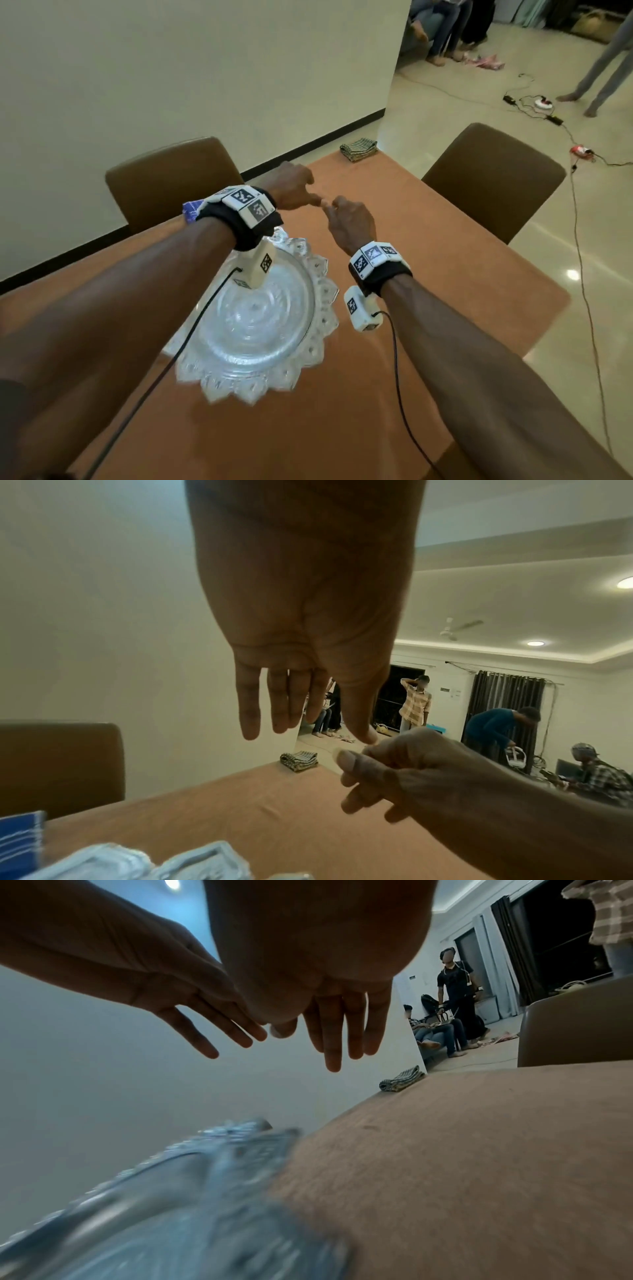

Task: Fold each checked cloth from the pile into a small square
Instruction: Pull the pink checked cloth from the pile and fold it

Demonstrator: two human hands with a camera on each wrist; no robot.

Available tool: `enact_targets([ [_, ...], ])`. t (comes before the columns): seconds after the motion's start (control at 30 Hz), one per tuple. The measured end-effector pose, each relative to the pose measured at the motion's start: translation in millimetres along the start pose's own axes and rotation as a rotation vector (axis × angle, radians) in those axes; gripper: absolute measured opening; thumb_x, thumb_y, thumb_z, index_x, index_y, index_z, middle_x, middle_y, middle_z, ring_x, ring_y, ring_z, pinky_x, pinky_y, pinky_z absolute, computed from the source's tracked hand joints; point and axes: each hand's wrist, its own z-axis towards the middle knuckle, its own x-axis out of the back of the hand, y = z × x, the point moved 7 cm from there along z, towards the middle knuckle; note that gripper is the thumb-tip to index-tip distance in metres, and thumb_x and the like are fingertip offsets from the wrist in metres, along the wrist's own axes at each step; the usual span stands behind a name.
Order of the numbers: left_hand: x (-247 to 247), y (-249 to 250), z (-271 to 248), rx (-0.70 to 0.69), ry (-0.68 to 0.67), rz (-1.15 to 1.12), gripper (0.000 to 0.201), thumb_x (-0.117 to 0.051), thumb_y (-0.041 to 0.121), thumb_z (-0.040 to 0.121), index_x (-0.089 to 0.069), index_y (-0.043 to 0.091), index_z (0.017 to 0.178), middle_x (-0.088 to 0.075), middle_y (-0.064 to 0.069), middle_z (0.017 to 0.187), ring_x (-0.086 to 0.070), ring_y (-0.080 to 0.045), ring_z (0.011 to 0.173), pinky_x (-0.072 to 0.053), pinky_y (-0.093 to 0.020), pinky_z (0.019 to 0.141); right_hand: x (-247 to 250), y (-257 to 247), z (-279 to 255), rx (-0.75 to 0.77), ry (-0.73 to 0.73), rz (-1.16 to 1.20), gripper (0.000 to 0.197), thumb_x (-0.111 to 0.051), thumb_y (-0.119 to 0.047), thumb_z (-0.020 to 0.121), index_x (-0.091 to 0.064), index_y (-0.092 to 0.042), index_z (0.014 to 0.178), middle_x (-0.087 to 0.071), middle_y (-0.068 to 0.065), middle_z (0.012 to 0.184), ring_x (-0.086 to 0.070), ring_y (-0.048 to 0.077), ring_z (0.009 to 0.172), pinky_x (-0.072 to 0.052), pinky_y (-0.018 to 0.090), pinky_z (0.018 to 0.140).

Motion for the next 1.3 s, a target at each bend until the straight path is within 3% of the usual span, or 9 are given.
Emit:
enact_targets([
  [0.17,-38.9,-23.6,-71.6,0.027,-0.156,0.079,0.058,-0.057,0.056,0.092,-0.063,0.006,0.122,-0.065,-0.013,0.124,-0.06,-0.028,0.109,-0.047,-0.037,0.086,-24.4,-22.3,-61.0,0.039,-0.147,0.003,0.042,-0.043,-0.04,0.102,-0.063,-0.004,0.102,-0.068,0.022,0.095,-0.064,0.039,0.084,-0.045,0.038,0.066],
  [0.27,-74.2,-45.9,-126.1,0.057,-0.165,0.074,0.055,-0.05,0.058,0.094,-0.061,0.014,0.125,-0.063,-0.009,0.128,-0.058,-0.028,0.114,-0.046,-0.038,0.094,-44.9,-31.7,-96.4,0.077,-0.29,-0.139,0.042,-0.053,-0.041,0.098,-0.058,-0.007,0.122,-0.063,0.018,0.123,-0.059,0.036,0.113,-0.049,0.043,0.089],
  [0.33,-91.0,-61.1,-167.1,0.147,-0.123,0.092,0.065,-0.045,0.063,0.095,-0.057,0.009,0.127,-0.059,-0.014,0.131,-0.056,-0.029,0.117,-0.045,-0.042,0.095,-55.1,-34.5,-118.6,0.067,-0.355,-0.234,0.054,-0.053,-0.044,0.098,-0.048,-0.006,0.136,-0.044,0.015,0.148,-0.038,0.034,0.139,-0.037,0.049,0.109],
  [0.4,-110.4,-71.9,-210.3,0.208,-0.105,0.095,0.072,-0.04,0.064,0.096,-0.046,0.007,0.138,-0.049,-0.016,0.141,-0.048,-0.031,0.129,-0.04,-0.047,0.102,-55.7,-40.6,-140.3,0.053,-0.329,-0.28,0.061,-0.049,-0.046,0.099,-0.04,-0.003,0.142,-0.035,0.015,0.155,-0.023,0.032,0.147,-0.027,0.052,0.115],
  [0.57,-137.8,-73.1,-318.0,0.204,0.024,-0.107,0.067,-0.049,0.057,0.096,-0.048,0.005,0.139,-0.049,-0.019,0.144,-0.047,-0.035,0.131,-0.041,-0.048,0.106,-34.2,-86.6,-220.0,0.048,-0.015,-0.113,0.041,-0.053,-0.035,0.099,-0.056,-0.002,0.124,-0.063,0.02,0.114,-0.056,0.035,0.11,-0.045,0.044,0.092],
  [0.63,-152.0,-78.9,-371.3,0.243,0.071,-0.178,0.065,-0.057,0.055,0.093,-0.05,0.008,0.137,-0.055,-0.018,0.137,-0.053,-0.034,0.124,-0.045,-0.045,0.099,-47.7,-114.9,-268.9,0.049,0.001,-0.012,0.033,-0.056,-0.03,0.097,-0.062,-0.005,0.117,-0.067,0.02,0.102,-0.061,0.035,0.099,-0.047,0.04,0.082],
  [0.8,-200.7,-108.5,-474.0,0.395,0.051,-0.287,0.066,-0.06,0.053,0.092,-0.048,0.009,0.14,-0.057,-0.016,0.136,-0.052,-0.033,0.125,-0.047,-0.044,0.098,-81.5,-189.8,-366.3,0.149,0.043,0.077,0.017,-0.059,-0.023,0.092,-0.068,-0.009,0.093,-0.071,0.013,0.088,-0.063,0.032,0.09,-0.051,0.042,0.08],
  [1.03,-261.5,-159.9,-585.1,0.632,-0.086,-0.365,0.068,-0.059,0.055,0.093,-0.045,0.009,0.142,-0.057,-0.015,0.137,-0.054,-0.031,0.124,-0.047,-0.042,0.095,-148.9,-256.9,-447.3,0.306,-0.274,0.043,0.019,-0.057,-0.022,0.094,-0.069,-0.007,0.091,-0.067,0.014,0.075,-0.06,0.033,0.064,-0.044,0.034,0.054],
  [1.3,-272.4,-214.3,-614.6,0.738,-0.07,-0.415,0.066,-0.057,0.059,0.091,-0.054,0.011,0.136,-0.06,-0.011,0.135,-0.056,-0.03,0.122,-0.048,-0.042,0.097,-210.5,-300.5,-440.8,0.375,-0.474,0.019,0.021,-0.054,-0.022,0.093,-0.07,-0.008,0.091,-0.071,0.015,0.079,-0.063,0.036,0.071,-0.039,0.032,0.055],
])
